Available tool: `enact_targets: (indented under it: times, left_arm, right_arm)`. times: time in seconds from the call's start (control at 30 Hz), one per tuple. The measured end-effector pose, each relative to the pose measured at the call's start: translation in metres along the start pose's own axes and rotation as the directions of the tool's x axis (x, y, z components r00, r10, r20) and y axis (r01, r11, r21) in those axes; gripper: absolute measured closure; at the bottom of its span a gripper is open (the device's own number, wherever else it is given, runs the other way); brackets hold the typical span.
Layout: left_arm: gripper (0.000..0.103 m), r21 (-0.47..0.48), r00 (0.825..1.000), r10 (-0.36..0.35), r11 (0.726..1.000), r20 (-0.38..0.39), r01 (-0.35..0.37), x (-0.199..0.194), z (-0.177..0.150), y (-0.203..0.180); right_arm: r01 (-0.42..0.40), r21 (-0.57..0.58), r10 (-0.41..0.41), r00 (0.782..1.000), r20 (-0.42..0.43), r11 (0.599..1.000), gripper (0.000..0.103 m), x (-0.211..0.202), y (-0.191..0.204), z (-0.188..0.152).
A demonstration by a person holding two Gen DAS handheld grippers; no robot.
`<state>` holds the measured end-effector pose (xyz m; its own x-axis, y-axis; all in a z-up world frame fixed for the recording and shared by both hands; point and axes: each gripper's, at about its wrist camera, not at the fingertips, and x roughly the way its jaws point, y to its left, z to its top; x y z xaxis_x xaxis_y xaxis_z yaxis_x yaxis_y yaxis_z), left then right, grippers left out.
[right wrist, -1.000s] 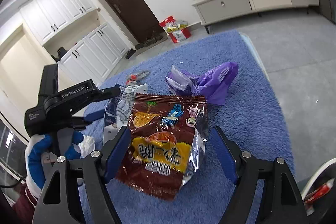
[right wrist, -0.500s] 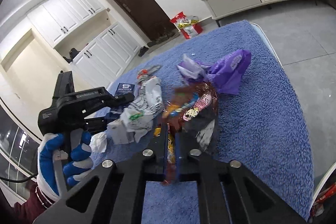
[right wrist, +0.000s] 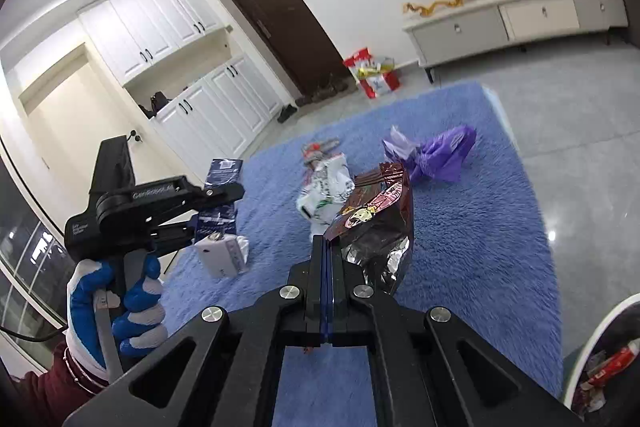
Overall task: Collect trash
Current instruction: 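Carry both items over the trash bin and open both tools to drop them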
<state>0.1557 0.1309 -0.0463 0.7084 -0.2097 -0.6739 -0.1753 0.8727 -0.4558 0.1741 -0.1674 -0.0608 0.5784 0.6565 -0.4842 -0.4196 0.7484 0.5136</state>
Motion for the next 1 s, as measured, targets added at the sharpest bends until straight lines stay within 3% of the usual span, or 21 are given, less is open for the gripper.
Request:
enact_targets:
  times: [0.27,0.57,0.8,1.0]
  left_arm:
    - [0.069,0.109,0.994,0.016,0.994,0.111,-0.028,-0.059,-0.019,-0.02]
    - [0.069,0.196,0.994,-0.068,0.979,0.091,0.05,-0.073,-0.051,-0.064]
    - [0.069,0.288,0.99,-0.144,0.947,-0.005,0.139,-0.042,-0.073,-0.13]
    - [0.069,0.365,0.966,-0.195,0.898,-0.171,0.246,0.012,-0.112,-0.212]
  right_arm:
    - [0.07,-0.059,-0.063,0.991,0.115,0.996,0.103,-0.072,0.022,-0.01]
    - [0.173,0.014,-0.171,0.961,0.216,0.985,0.103,-0.148,0.008,-0.032]
    - [0.293,0.099,-0.309,0.908,0.283,0.951,0.103,-0.208,-0.037,-0.047]
    - [0.415,0.184,-0.451,0.854,0.257,0.891,0.103,-0.239,-0.097,-0.064]
